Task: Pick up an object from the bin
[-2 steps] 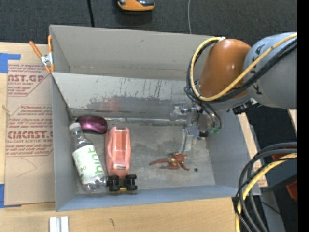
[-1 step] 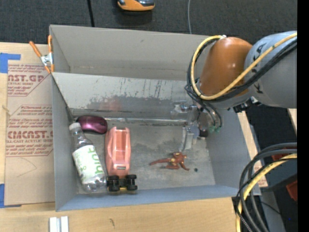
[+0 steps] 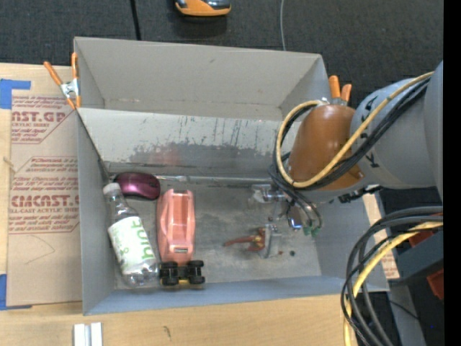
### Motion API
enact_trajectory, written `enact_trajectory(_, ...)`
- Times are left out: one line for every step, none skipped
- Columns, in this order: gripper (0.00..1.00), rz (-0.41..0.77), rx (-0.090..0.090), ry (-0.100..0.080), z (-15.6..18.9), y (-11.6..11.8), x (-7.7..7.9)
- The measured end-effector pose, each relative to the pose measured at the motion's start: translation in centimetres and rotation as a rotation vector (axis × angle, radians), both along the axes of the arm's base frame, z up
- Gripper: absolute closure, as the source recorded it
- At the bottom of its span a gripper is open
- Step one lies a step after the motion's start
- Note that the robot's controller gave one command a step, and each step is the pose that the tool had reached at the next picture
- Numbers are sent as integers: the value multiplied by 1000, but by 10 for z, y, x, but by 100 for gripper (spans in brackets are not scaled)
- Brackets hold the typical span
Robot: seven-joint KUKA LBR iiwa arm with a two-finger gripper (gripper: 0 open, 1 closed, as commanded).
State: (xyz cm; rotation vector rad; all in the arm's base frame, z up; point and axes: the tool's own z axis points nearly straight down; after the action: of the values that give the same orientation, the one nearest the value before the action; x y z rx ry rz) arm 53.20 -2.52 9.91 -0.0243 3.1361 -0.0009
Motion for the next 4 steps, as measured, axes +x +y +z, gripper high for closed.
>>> enact_trajectory(0, 1, 1, 9, -26, 1, -14)
enact_trajectory(0, -195, 2, 5, 11, -19, -20)
enact_trajectory(0, -9, 1, 7, -19, -4, -15)
enact_trajectory(100, -268, 2, 6, -30, -32, -34)
